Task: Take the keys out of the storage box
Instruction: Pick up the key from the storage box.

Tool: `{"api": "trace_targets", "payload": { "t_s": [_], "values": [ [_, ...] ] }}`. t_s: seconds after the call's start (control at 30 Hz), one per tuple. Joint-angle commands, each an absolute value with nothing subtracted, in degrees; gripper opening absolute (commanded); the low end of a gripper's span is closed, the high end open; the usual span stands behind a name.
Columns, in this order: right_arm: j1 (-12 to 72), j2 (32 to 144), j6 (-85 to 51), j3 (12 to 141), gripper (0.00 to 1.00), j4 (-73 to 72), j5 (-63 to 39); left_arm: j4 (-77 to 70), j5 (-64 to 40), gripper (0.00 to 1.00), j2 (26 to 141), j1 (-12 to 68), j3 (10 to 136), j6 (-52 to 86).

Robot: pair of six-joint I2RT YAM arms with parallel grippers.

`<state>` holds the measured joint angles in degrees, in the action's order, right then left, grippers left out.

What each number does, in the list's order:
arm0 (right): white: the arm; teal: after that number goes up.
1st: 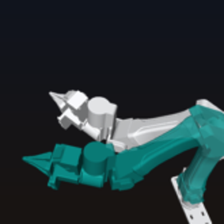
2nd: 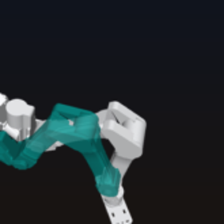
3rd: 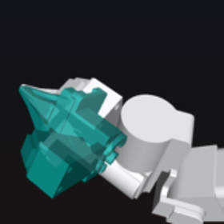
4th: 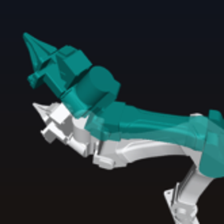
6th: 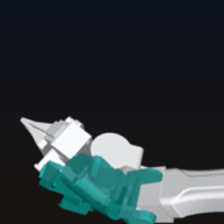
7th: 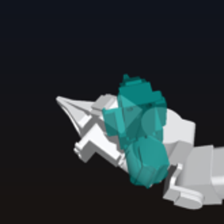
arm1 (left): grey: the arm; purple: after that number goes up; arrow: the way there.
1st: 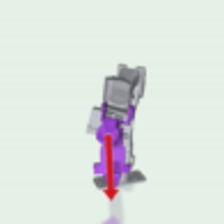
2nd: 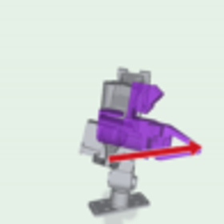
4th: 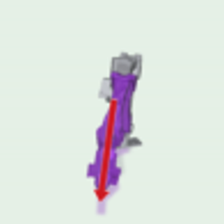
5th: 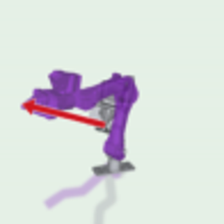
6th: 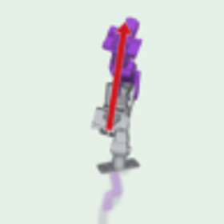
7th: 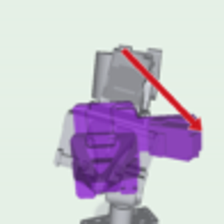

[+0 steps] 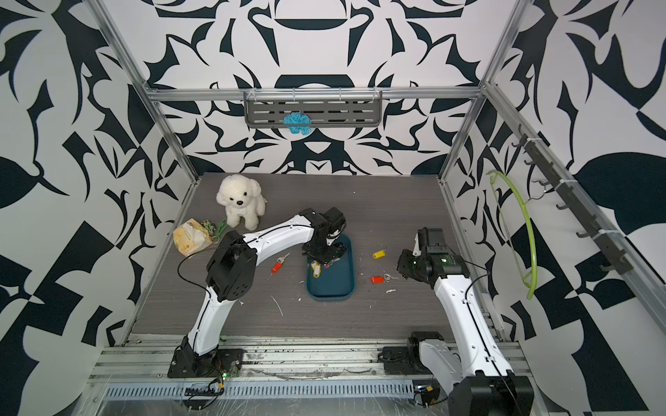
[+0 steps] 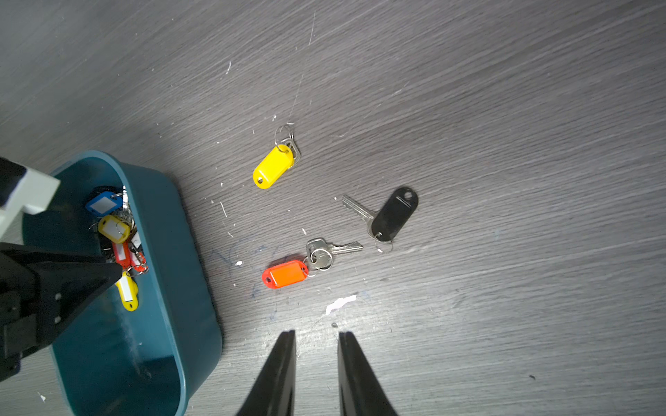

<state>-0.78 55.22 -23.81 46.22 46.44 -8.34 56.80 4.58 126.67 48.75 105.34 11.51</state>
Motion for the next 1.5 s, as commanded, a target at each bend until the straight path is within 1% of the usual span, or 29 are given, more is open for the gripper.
{"api": "trace_targets", "payload": {
  "t_s": [0.0, 0.43, 1.07, 1.27, 1.3, 1.37, 1.43, 1.47],
  "values": [
    [-1.05, 55.2, -23.52, 46.05, 0.26, 45.87, -8.4, 58.62, 3.96, 0.31, 128.19, 48.52, 106.43, 10.56],
    [-0.98, 55.11, -23.52, 46.05, 0.26, 45.9, -8.49, 59.59, 4.11, 0.3, 129.37, 48.47, 106.68, 9.85],
    [-0.96, 55.02, -23.49, 46.04, 0.25, 46.04, -8.36, 59.83, 3.16, 0.26, 130.87, 48.46, 105.8, 9.92],
    [-0.96, 55.03, -23.56, 46.03, 0.25, 46.0, -8.39, 60.01, 3.09, 0.2, 130.69, 48.51, 105.61, 9.98],
    [-1.03, 54.94, -23.48, 46.03, 0.25, 46.02, -8.42, 60.02, 3.15, 0.14, 130.61, 48.49, 105.61, 10.06],
    [-1.01, 54.93, -23.53, 46.02, 0.25, 45.94, -8.36, 60.12, 3.16, 0.06, 130.61, 48.51, 105.51, 10.11],
    [-1.05, 54.93, -23.62, 46.04, 0.25, 46.03, -8.41, 60.15, 3.16, 0.01, 130.44, 48.5, 105.47, 10.22],
    [-0.93, 54.99, -23.6, 46.05, 0.25, 46.0, -8.43, 60.33, 3.33, 0.0, 130.35, 48.47, 105.5, 10.33]
  ]
}}
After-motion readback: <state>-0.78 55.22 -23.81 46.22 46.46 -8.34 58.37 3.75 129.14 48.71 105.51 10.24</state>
